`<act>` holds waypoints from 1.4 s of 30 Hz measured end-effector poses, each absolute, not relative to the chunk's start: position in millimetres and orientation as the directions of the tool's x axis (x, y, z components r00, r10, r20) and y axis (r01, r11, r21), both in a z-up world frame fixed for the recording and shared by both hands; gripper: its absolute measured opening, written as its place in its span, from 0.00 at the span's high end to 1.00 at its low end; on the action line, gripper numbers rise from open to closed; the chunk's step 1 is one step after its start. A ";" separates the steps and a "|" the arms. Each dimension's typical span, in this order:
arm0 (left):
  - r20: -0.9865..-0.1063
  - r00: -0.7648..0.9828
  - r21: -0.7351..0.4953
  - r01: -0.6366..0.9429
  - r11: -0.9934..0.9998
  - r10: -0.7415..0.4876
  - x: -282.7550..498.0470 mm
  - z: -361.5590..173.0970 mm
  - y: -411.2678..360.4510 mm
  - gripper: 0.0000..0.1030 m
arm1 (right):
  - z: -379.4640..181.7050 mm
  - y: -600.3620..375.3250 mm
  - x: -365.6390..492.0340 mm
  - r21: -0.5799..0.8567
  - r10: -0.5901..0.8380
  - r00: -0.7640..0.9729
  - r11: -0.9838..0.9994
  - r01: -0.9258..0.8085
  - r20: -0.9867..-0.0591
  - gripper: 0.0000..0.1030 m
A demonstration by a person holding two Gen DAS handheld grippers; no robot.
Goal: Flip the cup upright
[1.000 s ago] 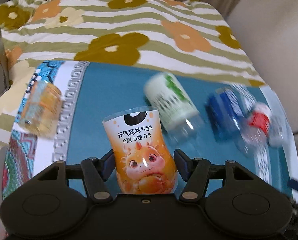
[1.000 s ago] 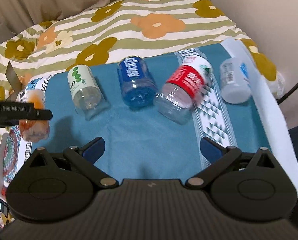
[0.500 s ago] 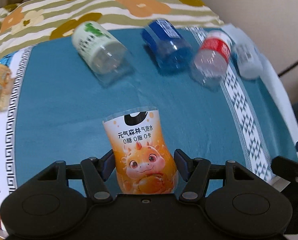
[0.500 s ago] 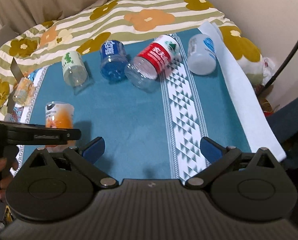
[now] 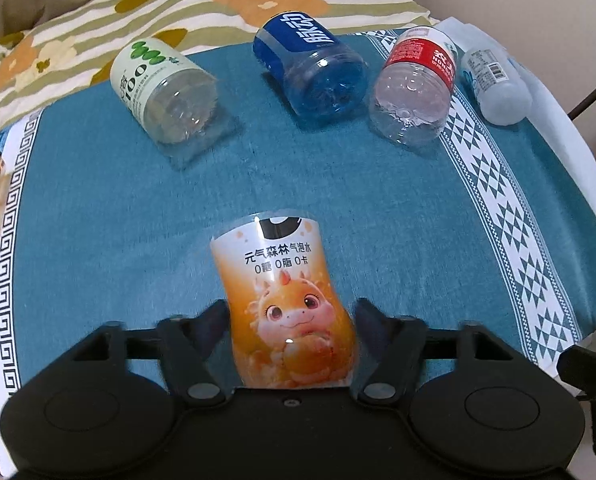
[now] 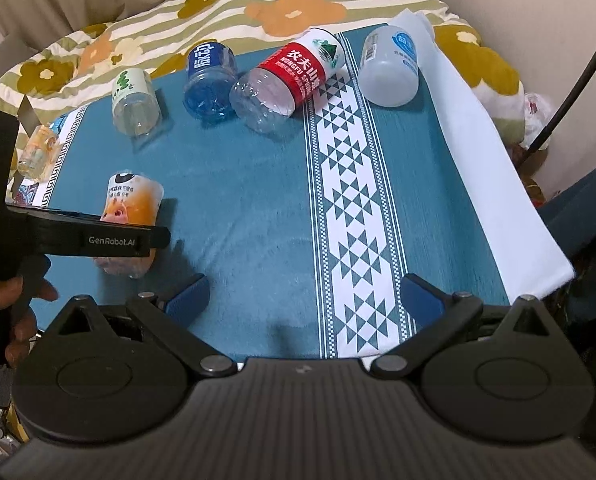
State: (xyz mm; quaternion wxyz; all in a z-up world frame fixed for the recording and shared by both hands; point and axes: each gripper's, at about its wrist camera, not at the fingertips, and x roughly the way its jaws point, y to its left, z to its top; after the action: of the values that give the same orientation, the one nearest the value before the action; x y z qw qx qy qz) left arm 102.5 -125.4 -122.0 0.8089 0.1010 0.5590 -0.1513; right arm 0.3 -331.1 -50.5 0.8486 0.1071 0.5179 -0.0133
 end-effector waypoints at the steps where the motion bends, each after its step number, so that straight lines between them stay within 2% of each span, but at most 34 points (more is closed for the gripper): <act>1: -0.932 0.339 -0.001 0.357 0.934 -0.130 101.1 -121.4 -125.4 0.08 | -50.5 -331.7 0.4 0.169 0.089 0.463 0.977 0.134 -0.882 0.00; 13: -0.894 0.435 0.042 0.330 0.943 -0.112 78.9 -96.5 -127.5 0.04 | -37.0 -341.4 1.3 0.155 0.084 0.489 0.982 0.107 -0.869 0.00; 15: -0.880 0.461 0.039 0.306 0.951 -0.112 71.4 -84.0 -120.6 0.00 | -27.7 -341.4 5.0 0.147 0.086 0.492 0.985 0.087 -0.866 0.00; 20: -0.854 0.515 0.054 0.241 0.969 -0.080 55.0 -56.4 -99.4 0.00 | -2.0 -332.0 22.4 0.130 0.103 0.500 0.991 0.021 -0.860 0.00; 27: -0.846 0.533 0.092 0.204 0.975 -0.032 36.5 -43.9 -58.0 0.00 | 11.9 -294.5 59.6 0.151 0.166 0.443 0.986 -0.070 -0.881 0.00; 34: -0.841 0.536 0.030 0.174 0.984 -0.069 29.8 -45.5 -7.5 0.00 | -15.8 -248.9 112.9 0.241 0.253 0.310 0.967 -0.078 -0.916 0.00; 40: -0.855 0.512 -0.018 0.127 0.992 -0.081 28.8 -58.5 30.2 0.00 | -70.2 -225.9 159.7 0.349 0.331 0.168 0.933 0.085 -0.928 0.00; 42: -0.861 0.504 -0.022 0.108 0.994 -0.074 28.8 -62.7 42.1 0.00 | -82.5 -221.4 167.1 0.367 0.350 0.141 0.922 0.122 -0.926 0.07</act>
State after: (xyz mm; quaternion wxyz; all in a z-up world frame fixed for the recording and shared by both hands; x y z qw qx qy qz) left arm 28.8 42.1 -62.7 0.8669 0.0174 0.4954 -0.0524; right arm 167.1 -221.4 -82.5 0.7331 0.1814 0.6508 0.0778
